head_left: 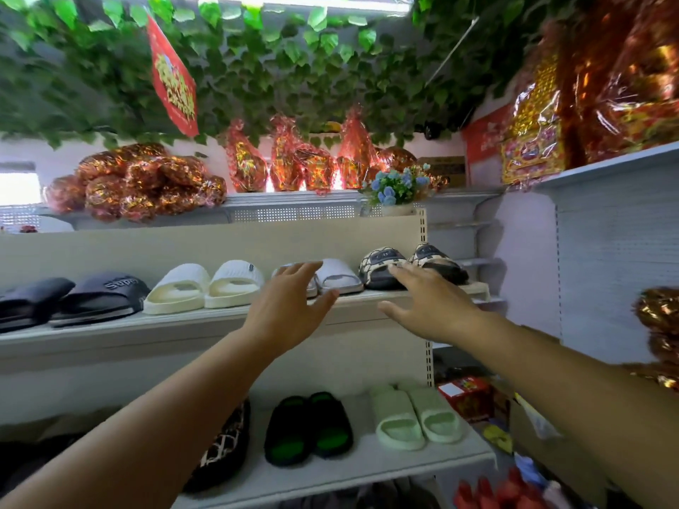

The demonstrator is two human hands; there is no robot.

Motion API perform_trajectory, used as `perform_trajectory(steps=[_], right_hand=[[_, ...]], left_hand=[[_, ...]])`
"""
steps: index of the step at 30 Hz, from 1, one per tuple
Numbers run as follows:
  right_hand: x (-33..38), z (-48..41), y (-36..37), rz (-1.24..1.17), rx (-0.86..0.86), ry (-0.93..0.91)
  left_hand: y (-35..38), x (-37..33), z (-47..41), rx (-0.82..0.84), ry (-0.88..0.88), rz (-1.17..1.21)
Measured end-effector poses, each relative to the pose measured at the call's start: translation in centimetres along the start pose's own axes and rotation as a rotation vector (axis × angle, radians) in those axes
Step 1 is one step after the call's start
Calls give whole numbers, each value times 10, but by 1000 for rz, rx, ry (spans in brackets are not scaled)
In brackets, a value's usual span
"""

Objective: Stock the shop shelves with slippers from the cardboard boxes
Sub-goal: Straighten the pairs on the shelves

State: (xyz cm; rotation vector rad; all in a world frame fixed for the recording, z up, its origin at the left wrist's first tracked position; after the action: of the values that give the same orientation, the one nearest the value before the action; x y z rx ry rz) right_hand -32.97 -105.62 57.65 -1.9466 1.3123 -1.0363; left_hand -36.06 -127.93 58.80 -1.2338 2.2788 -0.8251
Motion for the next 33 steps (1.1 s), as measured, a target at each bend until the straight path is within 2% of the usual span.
perform_trajectory(steps=[3,5,15,22,27,33], right_hand=[[40,12,14,-31,5,9],[60,24,21,-53,-2,21],[132,87,5,-59,56,-65],[148,116,-18,-121,64,-127],[163,151,-29,-273,19,-181],[187,171,-24,-251,67,-210]], left_hand=[[-27,25,17,-106,-65,166],[-38,38,33,-141,-64,164],[-88,80,99,10,-47,26],[-119,84,132,6,-102,-34],[-129,79,162,22,-110,-50],[-158,92,186,35,-93,-124]])
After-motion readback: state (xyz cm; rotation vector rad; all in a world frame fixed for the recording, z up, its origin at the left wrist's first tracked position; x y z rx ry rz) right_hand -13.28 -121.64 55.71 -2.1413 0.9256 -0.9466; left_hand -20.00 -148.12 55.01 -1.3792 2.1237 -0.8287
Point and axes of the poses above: each hand's wrist, its own z-axis away from the middle knuckle, its own y-axis out of the palm, x = y × z, the point moved 6 cm from there along -z, towards the middle knuckle, and after that the axes turned 13 degrees about -z, right-handed, at the moved point
